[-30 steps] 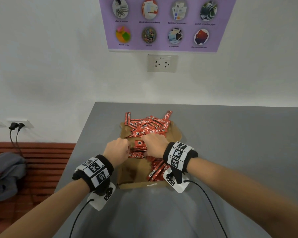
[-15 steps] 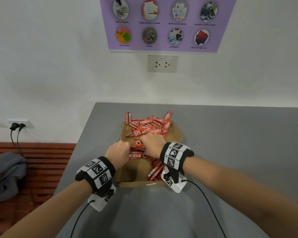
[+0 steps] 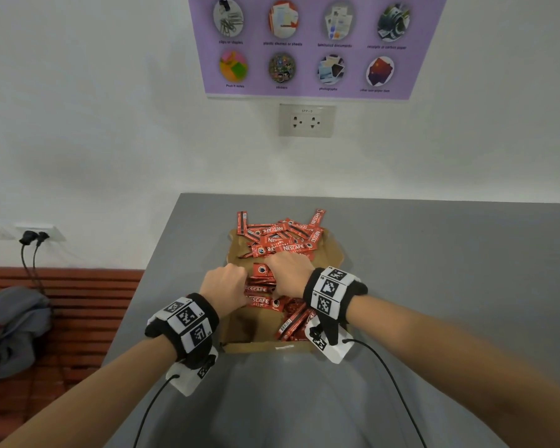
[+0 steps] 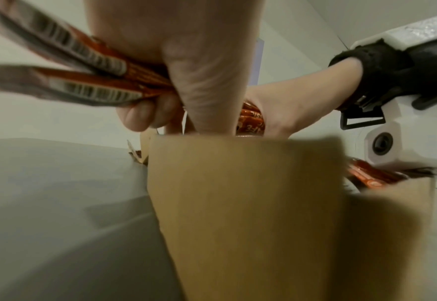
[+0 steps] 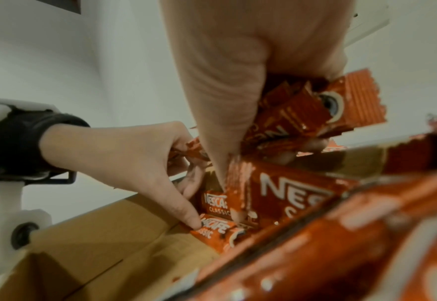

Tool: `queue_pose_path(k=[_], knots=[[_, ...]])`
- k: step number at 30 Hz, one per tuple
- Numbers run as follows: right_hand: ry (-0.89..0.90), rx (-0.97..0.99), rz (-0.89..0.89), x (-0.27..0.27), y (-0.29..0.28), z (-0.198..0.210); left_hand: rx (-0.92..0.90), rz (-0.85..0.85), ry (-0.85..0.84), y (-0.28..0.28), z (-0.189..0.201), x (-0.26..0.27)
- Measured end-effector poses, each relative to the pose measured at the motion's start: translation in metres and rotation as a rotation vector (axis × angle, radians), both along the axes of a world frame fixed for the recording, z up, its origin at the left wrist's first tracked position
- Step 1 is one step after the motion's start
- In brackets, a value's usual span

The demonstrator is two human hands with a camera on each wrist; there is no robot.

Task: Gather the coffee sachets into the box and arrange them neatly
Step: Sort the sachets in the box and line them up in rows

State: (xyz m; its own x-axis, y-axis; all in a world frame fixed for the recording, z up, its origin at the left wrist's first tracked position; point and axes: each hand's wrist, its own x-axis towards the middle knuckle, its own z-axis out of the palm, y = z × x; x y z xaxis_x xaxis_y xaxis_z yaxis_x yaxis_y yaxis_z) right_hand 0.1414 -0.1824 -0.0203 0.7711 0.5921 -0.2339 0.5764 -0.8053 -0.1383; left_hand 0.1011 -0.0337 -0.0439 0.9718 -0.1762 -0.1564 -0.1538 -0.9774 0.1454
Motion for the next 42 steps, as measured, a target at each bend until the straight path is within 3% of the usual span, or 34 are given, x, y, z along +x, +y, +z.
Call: queue_pose_path(k=[9, 15, 21, 29, 42], knots=[[0.006, 0.054, -0.043, 0.004, -0.014, 0.001, 0.008, -0.132, 0.019, -0.002, 0.008, -0.006], [-0.020, 0.083, -0.063, 0.006, -0.013, 0.000, 0.140, -0.241, 0.021, -0.011, 0.008, -0.004], [-0.057, 0.034, -0.050, 0.009, -0.007, 0.003, 0.121, -0.222, 0.042, -0.013, 0.001, -0.004], [-0.026, 0.089, -0.087, 0.009, -0.016, 0.001, 0.199, -0.120, -0.082, -0.013, 0.003, 0.000], [0.037, 0.195, -0.074, 0.013, -0.022, -0.001, 0.252, -0.155, -0.076, -0.019, 0.007, 0.004]])
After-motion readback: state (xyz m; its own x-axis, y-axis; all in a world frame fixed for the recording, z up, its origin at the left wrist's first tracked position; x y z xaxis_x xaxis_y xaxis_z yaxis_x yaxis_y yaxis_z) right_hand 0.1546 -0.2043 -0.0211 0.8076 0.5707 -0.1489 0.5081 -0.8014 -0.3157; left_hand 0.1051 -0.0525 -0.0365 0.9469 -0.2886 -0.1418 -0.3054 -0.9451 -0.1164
